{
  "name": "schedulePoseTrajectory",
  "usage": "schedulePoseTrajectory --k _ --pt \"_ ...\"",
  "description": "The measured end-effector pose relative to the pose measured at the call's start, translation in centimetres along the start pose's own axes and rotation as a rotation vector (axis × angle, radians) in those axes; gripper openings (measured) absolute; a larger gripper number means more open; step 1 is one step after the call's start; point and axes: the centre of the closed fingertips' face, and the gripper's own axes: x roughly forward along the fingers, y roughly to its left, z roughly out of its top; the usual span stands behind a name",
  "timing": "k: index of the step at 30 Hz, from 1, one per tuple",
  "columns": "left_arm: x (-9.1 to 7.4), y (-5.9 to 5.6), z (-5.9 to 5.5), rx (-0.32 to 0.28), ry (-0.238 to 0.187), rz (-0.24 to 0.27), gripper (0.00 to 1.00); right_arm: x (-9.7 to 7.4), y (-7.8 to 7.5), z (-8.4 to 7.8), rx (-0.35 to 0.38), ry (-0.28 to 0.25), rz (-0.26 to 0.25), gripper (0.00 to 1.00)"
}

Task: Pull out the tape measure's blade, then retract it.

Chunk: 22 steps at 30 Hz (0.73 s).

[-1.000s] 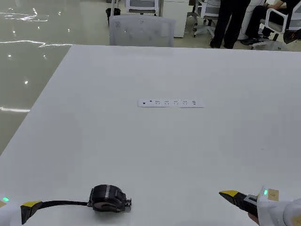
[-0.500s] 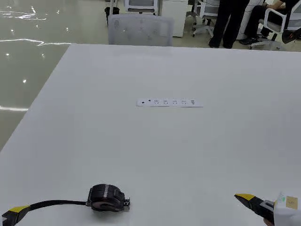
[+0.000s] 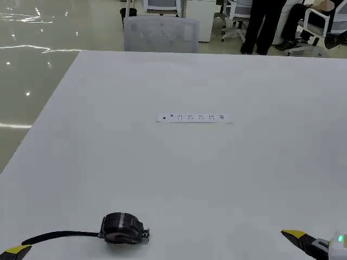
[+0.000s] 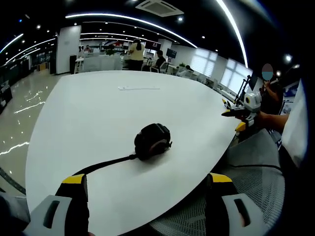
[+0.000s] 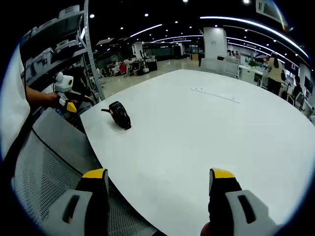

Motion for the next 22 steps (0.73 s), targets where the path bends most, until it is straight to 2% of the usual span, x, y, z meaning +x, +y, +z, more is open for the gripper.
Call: schedulePoseTrajectory --k 22 --pt "0.19 -0.07 0.1 0.012 0.006 -0.011 0.97 -0.33 0.02 -0.15 0.007 0.009 -0.003 0.85"
